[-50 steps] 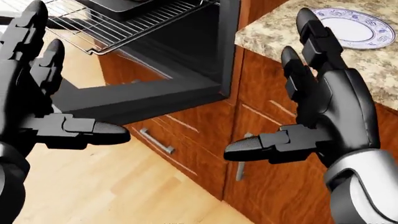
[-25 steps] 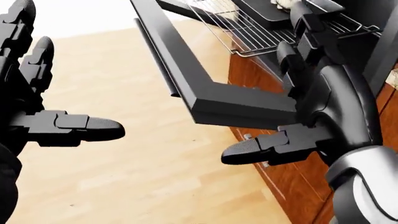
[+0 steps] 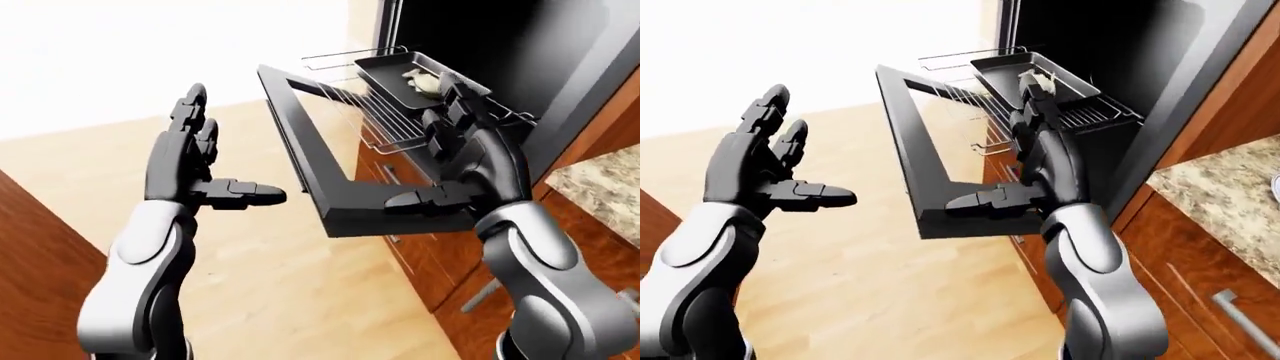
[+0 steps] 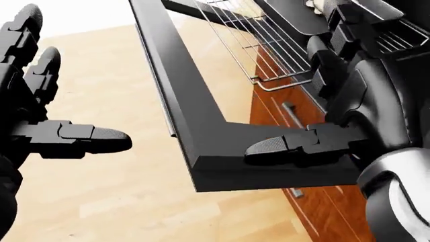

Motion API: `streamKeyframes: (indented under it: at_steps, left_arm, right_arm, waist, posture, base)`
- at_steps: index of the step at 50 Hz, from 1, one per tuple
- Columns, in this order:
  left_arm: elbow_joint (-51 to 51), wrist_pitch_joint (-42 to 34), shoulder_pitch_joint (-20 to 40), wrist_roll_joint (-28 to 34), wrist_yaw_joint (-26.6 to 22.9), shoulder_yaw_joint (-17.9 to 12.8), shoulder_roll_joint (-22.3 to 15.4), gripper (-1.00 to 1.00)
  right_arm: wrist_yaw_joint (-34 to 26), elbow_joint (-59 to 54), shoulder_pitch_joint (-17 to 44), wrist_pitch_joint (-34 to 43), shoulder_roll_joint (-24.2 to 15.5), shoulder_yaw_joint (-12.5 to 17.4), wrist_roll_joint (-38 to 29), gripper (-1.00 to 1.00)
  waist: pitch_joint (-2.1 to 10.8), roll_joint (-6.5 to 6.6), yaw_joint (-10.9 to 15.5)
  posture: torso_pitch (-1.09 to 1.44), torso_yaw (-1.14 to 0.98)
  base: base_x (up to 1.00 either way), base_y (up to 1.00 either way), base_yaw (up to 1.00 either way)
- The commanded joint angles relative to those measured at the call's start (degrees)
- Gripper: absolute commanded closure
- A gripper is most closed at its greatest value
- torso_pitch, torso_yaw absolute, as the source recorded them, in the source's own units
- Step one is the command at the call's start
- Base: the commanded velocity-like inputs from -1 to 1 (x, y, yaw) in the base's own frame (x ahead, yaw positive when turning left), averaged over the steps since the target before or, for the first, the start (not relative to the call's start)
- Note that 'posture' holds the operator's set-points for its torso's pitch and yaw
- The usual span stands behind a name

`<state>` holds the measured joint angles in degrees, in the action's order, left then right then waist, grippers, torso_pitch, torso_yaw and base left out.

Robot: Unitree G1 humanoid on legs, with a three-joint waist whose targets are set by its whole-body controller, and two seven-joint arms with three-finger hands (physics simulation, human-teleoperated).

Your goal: Pick the fish from the oven and place it on the plate on the counter.

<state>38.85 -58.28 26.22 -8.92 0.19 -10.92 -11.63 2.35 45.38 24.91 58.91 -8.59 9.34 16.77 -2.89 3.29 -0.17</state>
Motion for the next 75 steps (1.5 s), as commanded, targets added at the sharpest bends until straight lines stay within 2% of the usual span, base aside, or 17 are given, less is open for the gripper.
streamKeyframes:
  at_steps: [1,10,11,12,13,16,22,28,34,40,41,50,52,53,65,68,75]
  left_arm:
    - [3.2,2.5,2.1,-0.6,-0.3,0.1,-0.4,-1.00]
    - [5.3,1.0,1.4,-1.7,-0.2,-1.1,-0.8,-1.00]
    - [5.1,1.4,1.2,-1.8,-0.2,-1.2,-0.9,-1.00]
    - [5.3,1.2,1.3,-1.9,-0.2,-1.3,-1.1,-1.00]
    - [5.6,0.7,1.5,-2.2,-0.1,-1.6,-1.3,-1.00]
    - [5.9,-0.1,1.9,-2.8,0.0,-2.3,-1.9,-1.00]
    - [7.1,-2.3,3.4,-4.2,0.5,-3.2,-3.1,-1.00]
    - [8.0,-3.4,3.8,-5.6,0.9,-4.6,-4.0,-1.00]
    - [8.7,-4.2,3.7,-7.1,1.5,-5.4,-4.7,-1.00]
    - [8.3,-3.5,3.3,-7.7,1.9,-5.4,-5.0,-1.00]
    - [8.1,-3.3,3.4,-7.7,2.0,-5.2,-5.0,-1.00]
    - [8.0,-2.7,2.8,-7.8,2.1,-4.8,-5.0,-1.00]
    - [8.2,-2.7,2.5,-7.8,2.1,-4.9,-4.9,-1.00]
    - [8.5,-3.5,2.9,-8.1,2.1,-5.2,-5.1,-1.00]
    - [4.3,-2.3,4.4,-7.9,0.4,-5.6,-6.7,-1.00]
    - [3.9,-3.7,6.2,-8.1,0.5,-5.6,-7.6,-1.00]
    - [3.9,-5.3,8.2,-8.7,0.6,-5.7,-8.5,-1.00]
  right_arm:
    - [0.9,2.8,2.0,-1.9,-1.1,1.8,0.9,-1.00]
    - [3.7,3.2,3.6,-0.7,-1.6,1.9,4.6,-1.00]
    - [3.8,3.4,3.6,-1.1,-2.0,1.7,4.6,-1.00]
    - [4.0,3.6,3.6,-1.3,-2.2,1.6,4.6,-1.00]
    - [4.1,3.5,3.4,-1.8,-2.3,1.4,4.6,-1.00]
    - [4.6,4.8,4.3,-0.3,-2.1,2.0,6.5,-1.00]
    - [5.4,5.2,5.0,-0.2,-3.0,2.1,8.2,-1.00]
    - [6.8,6.1,6.4,1.1,-3.7,2.4,9.4,-1.00]
    - [7.4,6.3,6.8,1.1,-3.6,2.4,10.6,-1.00]
    - [8.0,6.5,7.1,1.2,-3.9,2.0,11.6,-1.00]
    - [8.0,6.6,7.1,1.3,-3.9,2.1,11.8,-1.00]
    - [7.6,6.5,6.8,0.3,-4.6,1.8,11.2,-1.00]
    - [6.6,6.4,6.4,-0.7,-4.8,1.0,10.0,-1.00]
    - [6.4,6.0,6.8,-0.5,-4.5,1.2,10.2,-1.00]
    - [10.2,0.9,10.0,0.0,-6.2,2.9,11.5,-1.00]
    - [11.1,-0.1,11.3,0.8,-6.8,3.8,11.1,-1.00]
    - [11.1,-0.2,11.4,0.3,-7.3,3.6,11.2,-1.00]
  waist:
    - [1.66,0.28,-0.6]
    - [1.99,-3.71,-2.7]
    - [2.43,-5.36,-2.8]
    - [3.80,-10.53,-3.3]
    - [2.05,-7.89,-2.2]
    - [1.59,-8.10,-2.1]
    - [1.70,-4.03,-0.7]
    - [4.09,-4.00,0.0]
    - [1.10,-5.50,0.2]
    - [1.58,1.64,1.1]
    - [1.85,0.00,1.3]
    - [2.26,-0.23,0.6]
    - [-0.50,-5.54,1.8]
    - [0.20,-9.28,1.9]
    - [0.10,-3.31,-0.3]
    - [1.46,1.01,-1.3]
    - [0.22,-2.19,0.2]
  posture:
    - [0.00,0.00]
    - [0.00,0.00]
    - [0.00,0.00]
    - [0.00,0.00]
    - [0.00,0.00]
    - [0.00,0.00]
    - [0.00,0.00]
    - [0.00,0.00]
    - [0.00,0.00]
    - [0.00,0.00]
    - [0.00,0.00]
    - [0.00,0.00]
    - [0.00,0.00]
    - [0.00,0.00]
    - [0.00,0.00]
    - [0.00,0.00]
    - [0.00,0.00]
  base:
    - [0.00,-0.65,0.00]
    - [0.00,-0.65,0.00]
    - [0.00,0.00,0.00]
    - [0.00,0.00,0.00]
    - [0.00,0.00,0.00]
    - [-0.08,-0.10,0.00]
    - [-0.35,-0.45,0.00]
    - [-0.29,-0.26,0.00]
    - [-0.04,-0.05,0.00]
    - [-0.21,-0.49,0.00]
    - [-0.21,-0.80,0.00]
    - [-0.20,-0.80,0.00]
    - [0.00,0.00,0.00]
    - [0.00,0.00,0.00]
    - [0.00,0.00,0.50]
    - [0.00,0.00,0.00]
    - [0.24,0.00,0.00]
